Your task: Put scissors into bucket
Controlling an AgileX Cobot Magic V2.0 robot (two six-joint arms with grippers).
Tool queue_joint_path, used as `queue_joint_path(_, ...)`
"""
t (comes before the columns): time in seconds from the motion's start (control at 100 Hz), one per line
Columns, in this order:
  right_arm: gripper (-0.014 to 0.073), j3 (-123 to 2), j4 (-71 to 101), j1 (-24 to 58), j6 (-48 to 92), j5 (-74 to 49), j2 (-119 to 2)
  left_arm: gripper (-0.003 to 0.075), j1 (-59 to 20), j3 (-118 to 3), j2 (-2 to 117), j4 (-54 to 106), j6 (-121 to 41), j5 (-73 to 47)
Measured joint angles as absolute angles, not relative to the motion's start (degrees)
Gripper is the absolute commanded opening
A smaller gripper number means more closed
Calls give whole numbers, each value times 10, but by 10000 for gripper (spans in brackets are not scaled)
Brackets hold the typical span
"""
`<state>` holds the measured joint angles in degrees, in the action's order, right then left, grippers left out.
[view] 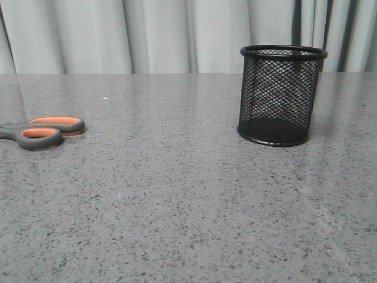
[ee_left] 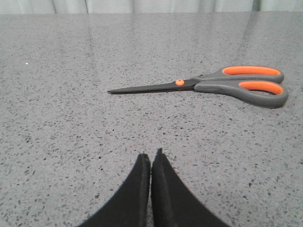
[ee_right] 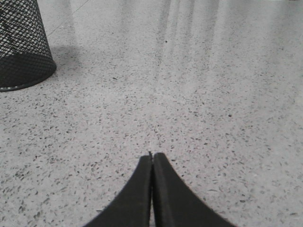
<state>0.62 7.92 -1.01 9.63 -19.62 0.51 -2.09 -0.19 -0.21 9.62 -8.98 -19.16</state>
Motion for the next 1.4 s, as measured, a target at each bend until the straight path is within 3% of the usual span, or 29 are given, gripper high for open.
queue_joint_path(1.0, -45, 6, 86, -10, 96, -177, 5, -21, -21, -2, -2, 96, -90, -192)
queue_joint_path(1.29, -45, 6, 410, -10, 96, -60, 5, -21, -21, -2, -2, 104, -90, -174)
queue_joint_path(1.4, -45, 6, 460, -10, 96, -47, 5, -21, -21, -2, -2, 195, -89, -145)
